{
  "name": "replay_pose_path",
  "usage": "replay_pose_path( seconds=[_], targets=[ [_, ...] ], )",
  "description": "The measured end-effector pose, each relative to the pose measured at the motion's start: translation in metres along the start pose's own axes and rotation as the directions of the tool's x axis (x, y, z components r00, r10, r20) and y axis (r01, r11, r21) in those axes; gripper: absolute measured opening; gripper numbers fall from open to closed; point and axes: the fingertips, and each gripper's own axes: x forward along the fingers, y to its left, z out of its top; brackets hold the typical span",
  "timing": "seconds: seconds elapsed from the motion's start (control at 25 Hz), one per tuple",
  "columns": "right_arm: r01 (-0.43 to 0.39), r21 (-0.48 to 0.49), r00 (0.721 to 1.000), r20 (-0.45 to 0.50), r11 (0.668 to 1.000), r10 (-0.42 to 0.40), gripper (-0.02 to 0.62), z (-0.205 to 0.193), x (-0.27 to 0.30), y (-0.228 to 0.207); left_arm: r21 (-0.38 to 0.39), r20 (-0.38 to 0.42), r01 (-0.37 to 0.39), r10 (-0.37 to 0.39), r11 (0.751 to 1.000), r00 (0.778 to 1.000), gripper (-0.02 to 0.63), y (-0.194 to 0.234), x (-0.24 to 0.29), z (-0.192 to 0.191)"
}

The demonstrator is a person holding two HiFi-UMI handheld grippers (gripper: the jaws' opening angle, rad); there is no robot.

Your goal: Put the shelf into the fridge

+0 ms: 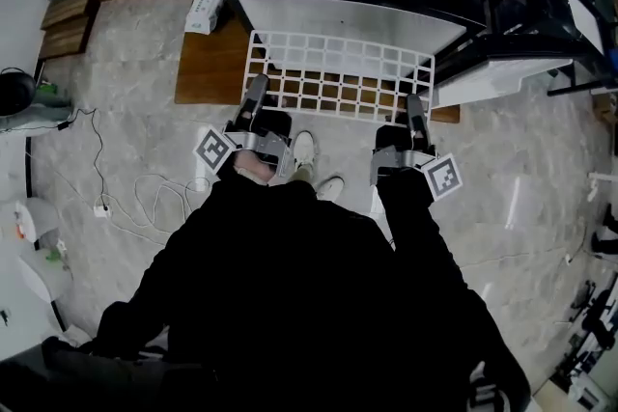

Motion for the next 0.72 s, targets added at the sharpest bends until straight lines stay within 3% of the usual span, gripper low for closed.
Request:
replay_pose_path(
  seconds=[0.72],
  targets=[
    [-0.002, 0.03, 0.999, 0.046, 1.0, 0.001, 0.032, 0.0026, 0.0108, 0.0003, -0.015, -0.036, -0.014, 0.014, 1.0, 0.999, 0.032, 0.0025, 0.0168, 0.0029]
  ],
)
